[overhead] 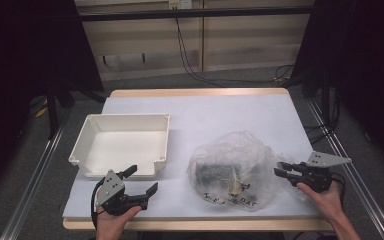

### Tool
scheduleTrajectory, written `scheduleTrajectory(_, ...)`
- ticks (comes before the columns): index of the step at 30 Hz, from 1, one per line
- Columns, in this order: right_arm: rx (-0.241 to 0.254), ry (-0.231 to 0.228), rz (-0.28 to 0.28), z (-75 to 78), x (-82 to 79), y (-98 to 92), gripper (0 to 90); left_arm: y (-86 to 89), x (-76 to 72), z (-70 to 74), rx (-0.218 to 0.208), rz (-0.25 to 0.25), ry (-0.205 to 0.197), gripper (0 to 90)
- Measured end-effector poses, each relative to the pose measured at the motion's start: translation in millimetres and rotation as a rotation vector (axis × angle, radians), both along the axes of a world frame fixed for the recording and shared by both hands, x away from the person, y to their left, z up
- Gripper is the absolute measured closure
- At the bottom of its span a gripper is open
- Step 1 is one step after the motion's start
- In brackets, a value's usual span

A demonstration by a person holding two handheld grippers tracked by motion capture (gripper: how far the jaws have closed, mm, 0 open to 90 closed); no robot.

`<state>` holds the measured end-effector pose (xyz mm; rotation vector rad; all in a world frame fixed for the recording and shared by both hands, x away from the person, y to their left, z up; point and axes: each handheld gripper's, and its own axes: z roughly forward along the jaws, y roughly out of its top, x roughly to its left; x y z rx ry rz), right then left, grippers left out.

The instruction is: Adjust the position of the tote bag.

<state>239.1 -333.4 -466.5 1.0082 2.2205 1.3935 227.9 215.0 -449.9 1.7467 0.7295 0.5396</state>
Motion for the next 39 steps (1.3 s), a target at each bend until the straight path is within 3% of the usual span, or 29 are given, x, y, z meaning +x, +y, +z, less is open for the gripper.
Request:
scheduleTrajectory(2,-0.001,0.005,0.003,-0.7,0.2,0.8,74.9,-0.2,-0.4,0.1,0.002,-0.002,-0.003,12.0)
scheduleTrajectory(4,0.025,0.019,0.029,0.2,-0.1,1.5,89.6,0.3,-1.6,0.4,0.008,-0.006,-0.002,12.3)
scheduleTrajectory(9,0.058,0.011,0.027,5.0,-2.2,-2.0,90.0,-0.2,-1.7,0.9,0.005,-0.015,-0.005,13.7)
scheduleTrajectory(12,0.078,-0.007,0.025,11.4,-3.9,-2.7,90.0,-0.6,-2.8,0.7,-0.010,-0.049,0.017,17.7)
scheduleTrajectory(22,0.115,-0.052,0.020,26.2,-8.7,-3.0,90.0,-2.3,-1.4,1.3,-0.019,-0.024,0.021,17.2)
scheduleTrajectory(30,0.136,-0.086,0.043,46.0,-8.3,-0.8,90.0,-5.8,-2.4,2.2,-0.005,-0.040,0.021,17.1)
scheduleTrajectory(39,0.159,-0.108,0.064,52.4,-7.2,6.1,90.0,-6.6,-0.8,4.8,-0.011,-0.025,0.019,18.6)
